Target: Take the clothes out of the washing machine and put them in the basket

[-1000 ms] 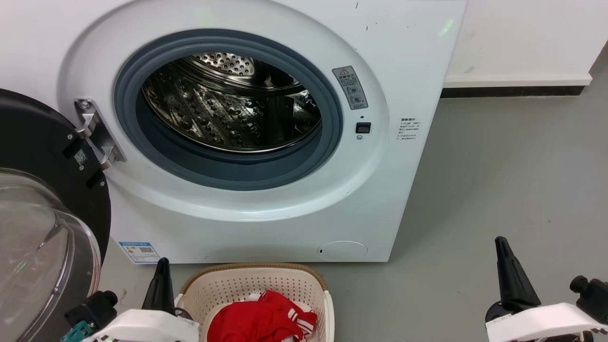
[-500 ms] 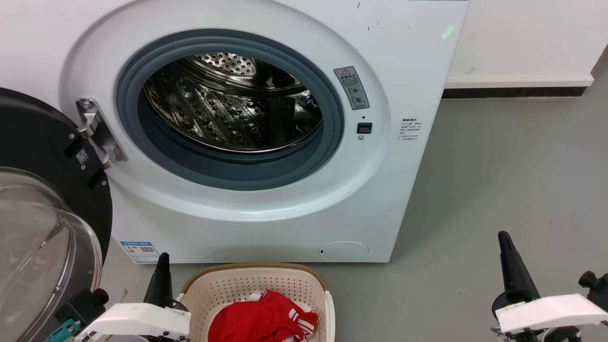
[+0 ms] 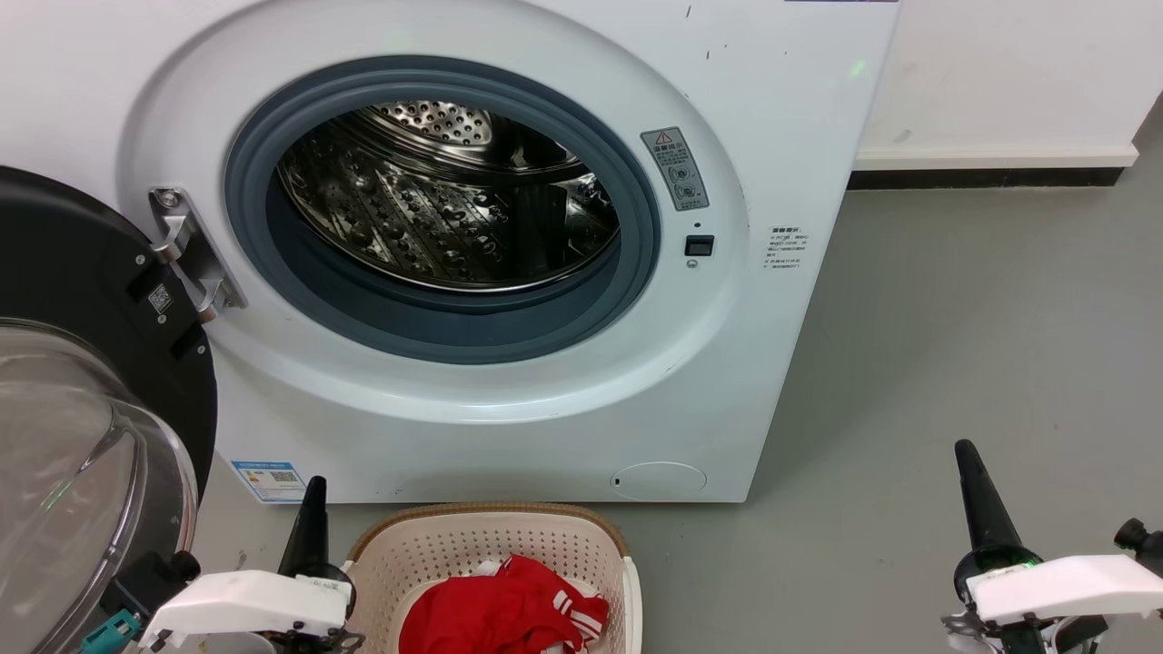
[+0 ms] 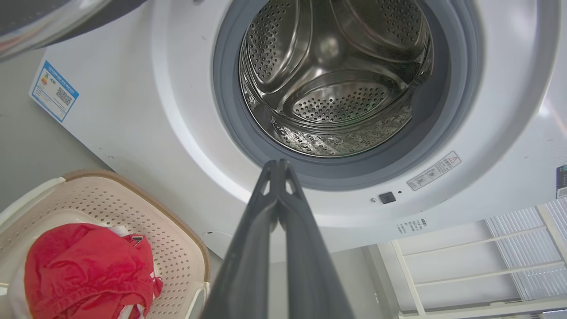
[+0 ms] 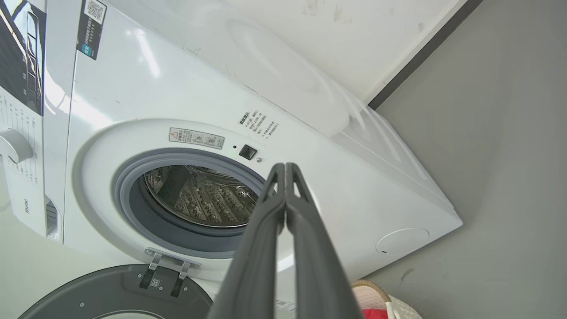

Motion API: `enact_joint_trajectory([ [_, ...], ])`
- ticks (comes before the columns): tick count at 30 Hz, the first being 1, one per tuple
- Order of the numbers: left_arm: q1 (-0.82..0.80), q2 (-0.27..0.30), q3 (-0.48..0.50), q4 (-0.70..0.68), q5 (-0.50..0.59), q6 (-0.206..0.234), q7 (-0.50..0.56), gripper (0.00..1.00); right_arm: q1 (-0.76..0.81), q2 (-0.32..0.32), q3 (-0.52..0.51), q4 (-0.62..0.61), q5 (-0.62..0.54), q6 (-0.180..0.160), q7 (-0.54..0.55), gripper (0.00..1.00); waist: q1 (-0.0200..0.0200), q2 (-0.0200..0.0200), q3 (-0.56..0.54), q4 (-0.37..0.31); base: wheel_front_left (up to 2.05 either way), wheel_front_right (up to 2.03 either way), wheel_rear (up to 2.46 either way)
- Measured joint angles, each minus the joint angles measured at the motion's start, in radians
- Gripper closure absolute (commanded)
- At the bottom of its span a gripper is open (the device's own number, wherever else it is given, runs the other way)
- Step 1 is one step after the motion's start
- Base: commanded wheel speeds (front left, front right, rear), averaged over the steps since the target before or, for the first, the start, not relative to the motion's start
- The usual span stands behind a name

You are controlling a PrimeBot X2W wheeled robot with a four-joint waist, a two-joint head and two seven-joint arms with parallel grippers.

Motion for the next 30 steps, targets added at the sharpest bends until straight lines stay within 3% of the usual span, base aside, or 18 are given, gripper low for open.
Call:
enact_joint_trajectory([
  [30, -0.041, 0.0, 0.022, 0.018, -0.309, -0.031, 0.075, 1.0, -0.051, -0.001, -0.025, 0.045, 0.313, 0.0, 0.076, 1.0, 0.0, 0.0, -0.002, 0.007, 0.0, 0.0, 0.0],
])
